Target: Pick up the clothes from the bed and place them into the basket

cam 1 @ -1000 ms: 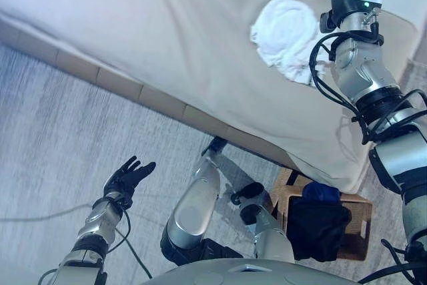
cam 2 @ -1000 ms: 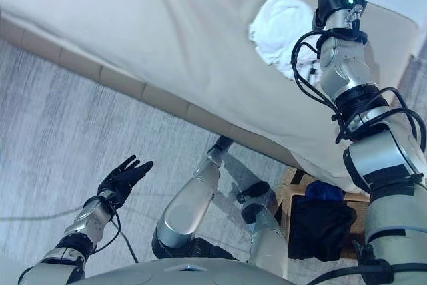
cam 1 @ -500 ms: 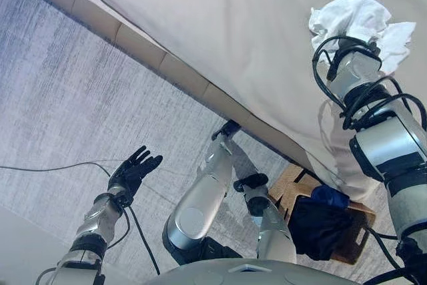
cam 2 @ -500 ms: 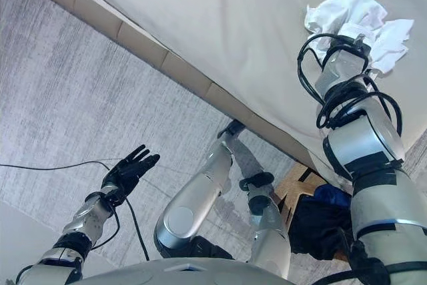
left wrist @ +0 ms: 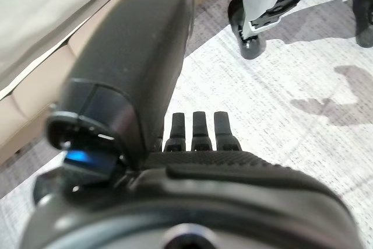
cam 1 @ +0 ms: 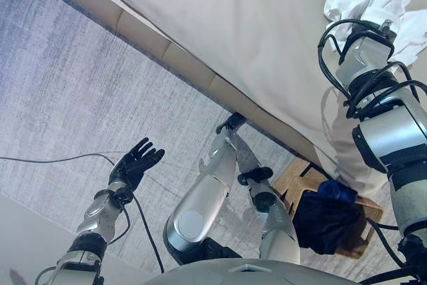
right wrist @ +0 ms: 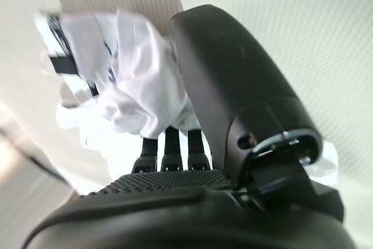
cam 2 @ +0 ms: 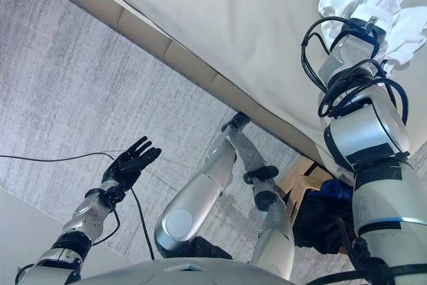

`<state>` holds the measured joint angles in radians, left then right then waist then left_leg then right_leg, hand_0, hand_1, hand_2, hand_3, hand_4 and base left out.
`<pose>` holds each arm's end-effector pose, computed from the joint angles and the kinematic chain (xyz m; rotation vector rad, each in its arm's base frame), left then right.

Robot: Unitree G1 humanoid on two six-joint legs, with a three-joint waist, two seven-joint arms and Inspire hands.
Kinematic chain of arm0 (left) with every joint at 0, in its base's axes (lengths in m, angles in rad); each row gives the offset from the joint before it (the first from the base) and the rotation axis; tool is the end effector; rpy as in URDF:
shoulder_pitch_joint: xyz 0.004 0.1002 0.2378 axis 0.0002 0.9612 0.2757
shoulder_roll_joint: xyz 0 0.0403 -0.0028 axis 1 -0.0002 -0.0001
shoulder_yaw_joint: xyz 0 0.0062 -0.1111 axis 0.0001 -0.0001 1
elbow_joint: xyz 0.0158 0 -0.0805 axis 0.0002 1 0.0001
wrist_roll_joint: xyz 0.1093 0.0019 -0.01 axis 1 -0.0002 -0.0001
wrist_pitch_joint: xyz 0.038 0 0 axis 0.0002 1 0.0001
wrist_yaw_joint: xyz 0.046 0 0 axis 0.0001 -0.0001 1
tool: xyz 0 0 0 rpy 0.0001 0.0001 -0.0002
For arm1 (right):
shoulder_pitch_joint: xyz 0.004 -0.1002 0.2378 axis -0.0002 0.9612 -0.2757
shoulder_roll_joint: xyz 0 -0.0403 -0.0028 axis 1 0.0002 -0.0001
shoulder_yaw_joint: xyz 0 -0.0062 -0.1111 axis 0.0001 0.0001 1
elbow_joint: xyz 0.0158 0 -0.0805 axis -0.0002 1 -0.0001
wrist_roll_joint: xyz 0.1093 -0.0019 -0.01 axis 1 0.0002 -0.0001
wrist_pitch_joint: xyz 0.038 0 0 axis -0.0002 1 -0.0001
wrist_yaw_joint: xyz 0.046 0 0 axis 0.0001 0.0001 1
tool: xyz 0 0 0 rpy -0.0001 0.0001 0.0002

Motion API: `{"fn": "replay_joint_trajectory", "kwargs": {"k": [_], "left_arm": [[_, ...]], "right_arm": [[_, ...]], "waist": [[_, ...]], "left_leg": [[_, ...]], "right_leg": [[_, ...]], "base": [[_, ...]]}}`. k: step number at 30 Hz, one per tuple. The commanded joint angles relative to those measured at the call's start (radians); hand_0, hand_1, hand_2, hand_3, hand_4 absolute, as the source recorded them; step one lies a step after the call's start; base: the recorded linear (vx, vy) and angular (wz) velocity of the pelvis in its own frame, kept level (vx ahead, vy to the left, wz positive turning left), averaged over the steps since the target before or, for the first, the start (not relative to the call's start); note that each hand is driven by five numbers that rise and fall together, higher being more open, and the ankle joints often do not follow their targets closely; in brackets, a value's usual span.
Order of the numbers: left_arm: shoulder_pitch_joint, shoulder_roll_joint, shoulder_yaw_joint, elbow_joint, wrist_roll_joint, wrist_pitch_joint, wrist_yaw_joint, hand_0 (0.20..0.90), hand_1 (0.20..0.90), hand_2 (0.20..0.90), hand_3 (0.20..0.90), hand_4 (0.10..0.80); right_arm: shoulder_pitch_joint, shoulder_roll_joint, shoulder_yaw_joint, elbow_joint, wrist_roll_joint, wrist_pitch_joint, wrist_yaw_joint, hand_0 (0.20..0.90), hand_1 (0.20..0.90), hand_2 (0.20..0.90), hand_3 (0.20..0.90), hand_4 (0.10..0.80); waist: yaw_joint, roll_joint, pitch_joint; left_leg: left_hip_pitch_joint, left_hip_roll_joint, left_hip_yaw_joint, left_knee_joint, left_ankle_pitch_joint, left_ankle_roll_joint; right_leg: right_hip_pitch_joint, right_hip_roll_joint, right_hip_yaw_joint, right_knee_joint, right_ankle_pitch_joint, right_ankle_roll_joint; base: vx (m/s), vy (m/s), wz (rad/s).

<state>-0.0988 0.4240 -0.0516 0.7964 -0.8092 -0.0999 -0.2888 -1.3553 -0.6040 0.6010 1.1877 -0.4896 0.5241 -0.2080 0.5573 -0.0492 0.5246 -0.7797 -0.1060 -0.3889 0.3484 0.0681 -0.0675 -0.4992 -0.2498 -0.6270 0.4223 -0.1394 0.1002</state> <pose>0.1833 0.2772 -0.0527 -0.3965 0.4398 0.1131 0.3827 -0.2450 0.2514 -1.4009 0.2364 -0.6815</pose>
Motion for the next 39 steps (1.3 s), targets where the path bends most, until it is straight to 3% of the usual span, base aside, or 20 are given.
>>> {"fn": "replay_joint_trajectory", "kwargs": {"k": [1,6,10,14,15,16,22,28,33,39], "left_arm": [[0.104,0.016,-0.001,0.043,-0.046,-0.058,0.012,0.9,0.9,0.9,0.9,0.8],[0.113,0.001,0.036,0.066,-0.024,-0.065,0.061,0.9,0.9,0.9,0.9,0.8],[0.107,0.005,0.082,0.109,0.036,-0.057,0.098,0.9,0.9,0.9,0.9,0.8],[0.126,0.002,0.116,0.134,0.12,-0.03,0.135,0.9,0.9,0.9,0.9,0.8],[0.14,-0.005,0.129,0.143,0.164,-0.011,0.146,0.9,0.9,0.9,0.9,0.8],[0.146,-0.011,0.133,0.146,0.183,-0.001,0.154,0.9,0.9,0.9,0.9,0.8],[0.177,-0.046,0.138,0.191,0.309,0.038,0.183,0.9,0.9,0.9,0.9,0.8],[0.164,-0.081,0.141,0.22,0.364,0.073,0.217,0.9,0.9,0.9,0.9,0.8],[0.13,-0.086,0.133,0.235,0.397,0.105,0.23,0.9,0.9,0.9,0.9,0.8],[0.115,-0.09,0.102,0.234,0.437,0.111,0.216,0.9,0.9,0.9,0.9,0.8]], "right_arm": [[0.003,-0.067,0.036,-0.215,-0.002,-0.086,-0.234,0.3,0.3,0.3,0.2,0.1],[0.076,-0.145,-0.055,-0.465,0.031,-0.191,-0.365,0.3,0.3,0.3,0.2,0.1],[0.172,-0.222,-0.179,-0.686,0.038,-0.24,-0.413,0.3,0.3,0.3,0.2,0.1],[0.325,-0.275,-0.319,-0.885,0.04,-0.248,-0.412,0.3,0.3,0.3,0.2,0.1],[0.407,-0.293,-0.391,-0.968,0.037,-0.253,-0.408,0.3,0.3,0.3,0.2,0.1],[0.447,-0.297,-0.425,-0.998,0.03,-0.259,-0.402,0.3,0.3,0.3,0.2,0.1],[0.711,-0.34,-0.637,-1.168,0.051,-0.282,-0.38,0.3,0.3,0.3,0.2,0.1],[0.897,-0.352,-0.772,-1.249,0.092,-0.297,-0.388,0.3,0.3,0.3,0.2,0.1],[0.989,-0.344,-0.799,-1.24,0.161,-0.332,-0.302,0.3,0.3,0.3,0.2,0.1],[1.105,-0.272,-0.801,-1.16,0.216,-0.374,-0.193,0.3,0.3,0.3,0.2,0.1]], "waist": [[-0.004,0.009,-0.005],[-0.056,-0.032,-0.005],[-0.097,-0.062,-0.005],[-0.144,-0.085,-0.082],[-0.18,-0.086,-0.134],[-0.196,-0.081,-0.156],[-0.319,-0.067,-0.313],[-0.437,-0.034,-0.412],[-0.507,-0.007,-0.441],[-0.568,0.006,-0.443]], "left_leg": [[0.076,0.006,0.103,-0.063,-0.05,0.096],[0.163,0.032,0.124,-0.094,-0.071,0.092],[0.316,0.055,0.165,-0.157,-0.083,0.084],[0.441,0.073,0.203,-0.224,-0.097,0.077],[0.502,0.078,0.224,-0.255,-0.107,0.076],[0.515,0.076,0.239,-0.261,-0.088,0.08],[0.68,0.09,0.331,-0.324,-0.114,0.088],[0.805,0.101,0.43,-0.394,-0.128,0.089],[0.859,0.1,0.469,-0.431,-0.134,0.085],[0.896,0.098,0.526,-0.411,-0.164,0.094]], "right_leg": [[0.022,0.059,0.003,0.098,-0.017,-0.009],[0.105,0.079,0.068,0.018,0.003,-0.015],[0.253,0.095,0.143,-0.093,0.021,-0.012],[0.375,0.109,0.207,-0.203,0.043,-0.006],[0.421,0.118,0.233,-0.245,0.052,-0.001],[0.432,0.117,0.231,-0.262,0.074,-0.004],[0.519,0.139,0.311,-0.352,0.094,0.011],[0.549,0.155,0.385,-0.422,0.126,0.011],[0.562,0.161,0.45,-0.469,0.153,0.013],[0.559,0.163,0.502,-0.454,0.147,0.007]], "base": [[-0.102,0.008,-0.2],[-0.07,-0.036,-0.32],[-0.016,-0.112,-0.33],[0.104,-0.09,-0.4],[0.071,0.028,-0.38],[0.102,0.046,-0.33],[0.126,0.008,-0.44],[0.058,-0.047,-0.48],[0.001,-0.079,-0.59],[0.023,-0.11,-0.43]]}}
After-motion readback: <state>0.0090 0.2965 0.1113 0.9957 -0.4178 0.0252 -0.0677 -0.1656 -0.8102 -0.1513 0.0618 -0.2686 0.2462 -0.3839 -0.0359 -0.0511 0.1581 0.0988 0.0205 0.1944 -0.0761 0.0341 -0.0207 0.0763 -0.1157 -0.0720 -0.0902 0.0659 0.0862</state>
